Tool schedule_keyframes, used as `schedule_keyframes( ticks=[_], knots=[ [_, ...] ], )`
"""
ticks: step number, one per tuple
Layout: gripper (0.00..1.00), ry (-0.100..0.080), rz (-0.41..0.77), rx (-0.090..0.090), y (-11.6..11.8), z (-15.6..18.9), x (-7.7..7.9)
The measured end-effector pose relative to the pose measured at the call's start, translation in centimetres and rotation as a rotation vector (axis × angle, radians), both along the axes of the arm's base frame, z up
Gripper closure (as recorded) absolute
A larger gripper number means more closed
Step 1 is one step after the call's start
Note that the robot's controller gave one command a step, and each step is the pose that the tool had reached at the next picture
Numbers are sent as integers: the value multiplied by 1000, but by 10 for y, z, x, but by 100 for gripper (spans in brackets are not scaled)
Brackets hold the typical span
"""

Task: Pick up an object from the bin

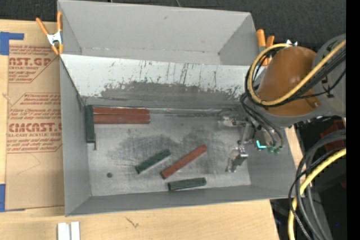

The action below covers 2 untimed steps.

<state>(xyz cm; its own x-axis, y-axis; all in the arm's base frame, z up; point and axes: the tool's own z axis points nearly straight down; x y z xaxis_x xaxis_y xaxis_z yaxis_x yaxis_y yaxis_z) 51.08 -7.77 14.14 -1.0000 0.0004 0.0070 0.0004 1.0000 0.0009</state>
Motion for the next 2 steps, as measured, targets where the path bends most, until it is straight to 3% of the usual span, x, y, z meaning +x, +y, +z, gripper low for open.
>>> schedule_keyframes(
  ticks=[1, 2],
  knots=[
    [0, -8, 1, -1, 0, 4, 2],
    [100, 1, -28, 0, 52, -69, 21]
  ],
)
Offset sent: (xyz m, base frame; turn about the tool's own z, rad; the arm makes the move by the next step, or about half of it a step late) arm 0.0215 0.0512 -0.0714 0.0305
